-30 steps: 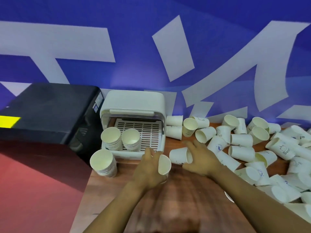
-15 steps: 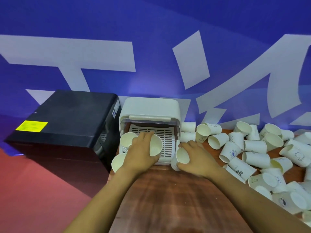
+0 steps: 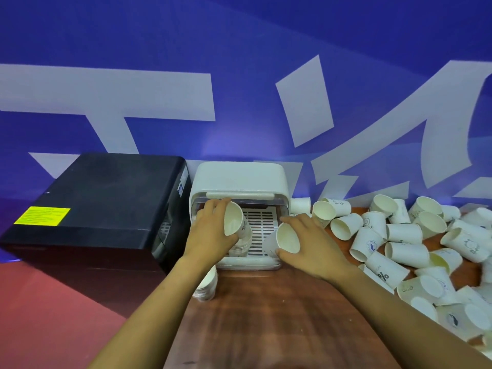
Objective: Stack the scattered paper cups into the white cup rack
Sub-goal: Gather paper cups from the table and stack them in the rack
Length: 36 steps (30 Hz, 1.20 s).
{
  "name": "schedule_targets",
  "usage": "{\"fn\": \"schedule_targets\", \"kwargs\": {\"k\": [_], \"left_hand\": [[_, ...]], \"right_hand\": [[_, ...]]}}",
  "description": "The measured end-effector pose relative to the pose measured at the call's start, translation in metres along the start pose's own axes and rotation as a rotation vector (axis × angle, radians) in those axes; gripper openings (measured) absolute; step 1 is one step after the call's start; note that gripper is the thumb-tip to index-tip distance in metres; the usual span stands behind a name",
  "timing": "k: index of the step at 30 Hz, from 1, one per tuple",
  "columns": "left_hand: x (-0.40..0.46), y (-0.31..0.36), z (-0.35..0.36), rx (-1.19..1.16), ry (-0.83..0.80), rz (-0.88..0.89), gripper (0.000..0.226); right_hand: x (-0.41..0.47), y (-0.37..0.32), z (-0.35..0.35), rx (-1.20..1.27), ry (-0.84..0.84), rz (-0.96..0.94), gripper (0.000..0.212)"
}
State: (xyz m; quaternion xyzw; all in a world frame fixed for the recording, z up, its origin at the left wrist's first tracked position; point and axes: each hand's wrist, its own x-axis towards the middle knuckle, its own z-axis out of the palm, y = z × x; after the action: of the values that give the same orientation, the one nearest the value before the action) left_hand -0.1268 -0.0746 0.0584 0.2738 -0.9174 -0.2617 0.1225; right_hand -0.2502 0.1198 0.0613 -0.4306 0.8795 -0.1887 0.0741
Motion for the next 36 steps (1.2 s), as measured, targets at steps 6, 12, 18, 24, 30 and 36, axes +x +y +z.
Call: {"fn": "schedule_targets", "kwargs": {"k": [6,12,18,24,30,36], "left_hand": [[0.0,-0.015,-0.014,-0.001,0.031,0.001,0.078],[0.004,-0.038,-0.021,0.059,0.0,-0.025,0.079],[0.007,-0.054,-0.009,0.056,-0.06,-0.046,0.075],[0.01,-0.067,0.006,0.066,-0.142,-0.074,0.078],[0.011,-0.079,0.02,0.071,-0.23,-0.093,0.081],[0.016,-0.086,0.028,0.084,-0.256,-0.109,0.089]], "right_hand": [[0.016,-0.022,0.005,0.078,0.093,-0.069,0.071],[0.04,-0.042,0.026,0.104,0.085,-0.111,0.069],[0.055,-0.05,0.052,0.048,0.032,-0.131,0.064],[0.066,-0.046,0.075,-0.001,-0.063,-0.078,0.07],[0.069,-0.036,0.095,0.013,-0.193,0.043,0.086],[0.068,-0.027,0.103,0.055,-0.251,0.057,0.088]]}}
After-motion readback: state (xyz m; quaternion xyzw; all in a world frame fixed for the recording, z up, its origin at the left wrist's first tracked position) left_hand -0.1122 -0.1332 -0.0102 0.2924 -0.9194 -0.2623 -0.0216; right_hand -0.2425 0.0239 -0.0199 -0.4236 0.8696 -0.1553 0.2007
